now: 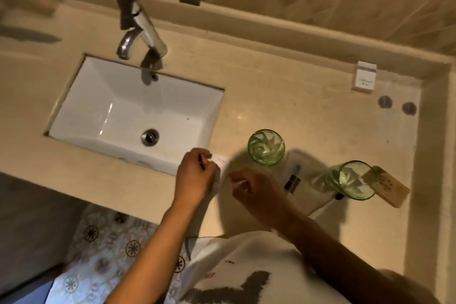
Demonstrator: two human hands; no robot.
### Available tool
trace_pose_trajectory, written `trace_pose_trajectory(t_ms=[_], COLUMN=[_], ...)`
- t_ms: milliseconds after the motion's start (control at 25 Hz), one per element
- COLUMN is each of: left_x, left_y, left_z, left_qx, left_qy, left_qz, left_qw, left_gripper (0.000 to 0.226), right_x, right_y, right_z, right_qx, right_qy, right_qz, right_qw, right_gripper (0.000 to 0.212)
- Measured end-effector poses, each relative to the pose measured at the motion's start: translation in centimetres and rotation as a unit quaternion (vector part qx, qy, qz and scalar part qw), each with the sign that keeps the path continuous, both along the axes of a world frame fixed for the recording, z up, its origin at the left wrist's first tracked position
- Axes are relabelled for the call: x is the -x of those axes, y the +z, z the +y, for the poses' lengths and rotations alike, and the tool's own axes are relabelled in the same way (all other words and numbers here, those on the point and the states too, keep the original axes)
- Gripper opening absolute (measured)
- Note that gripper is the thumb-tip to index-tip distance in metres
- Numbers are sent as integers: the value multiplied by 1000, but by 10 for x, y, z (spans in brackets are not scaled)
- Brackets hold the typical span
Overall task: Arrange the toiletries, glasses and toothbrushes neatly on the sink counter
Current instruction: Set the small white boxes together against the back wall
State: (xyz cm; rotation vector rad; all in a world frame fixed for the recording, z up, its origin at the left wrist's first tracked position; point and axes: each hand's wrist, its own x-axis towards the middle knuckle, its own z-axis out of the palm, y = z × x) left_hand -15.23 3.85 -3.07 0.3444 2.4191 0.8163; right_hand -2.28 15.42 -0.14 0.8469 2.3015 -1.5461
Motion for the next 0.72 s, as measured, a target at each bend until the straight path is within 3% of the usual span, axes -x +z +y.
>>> trace_pose_trajectory(t_ms=[160, 280, 400, 480, 560, 720], left_x=[-8, -16, -19, -13, -2, 24], left_y=[-22, -34, -32, -17, -2, 19], left_z=[-16, -20, -23, -18, -13, -1], left_qx=[96, 56, 14, -39, -88, -140], left_qy=[-75, -73, -64, -29, 2, 78], left_qz=[-16, -44, -86, -120, -140, -120], left_qw=[992, 995, 994, 992, 986, 980], left_gripper=[43, 23, 21, 12, 19, 25], right_x=[10, 17, 16, 14, 17, 35], right_y=[-34, -55, -66, -67, -56, -22], right_z=[-27, -28, -27, -30, -29, -13], right_qx=[-6, 11, 43, -12, -96, -126], right_qy=[10, -71, -112, -91, -74, -92], right_qz=[-56, -61, -76, -24, 59, 174], right_qw=[998, 996, 990, 995, 991, 972], right_gripper=[51, 53, 55, 59, 61, 53])
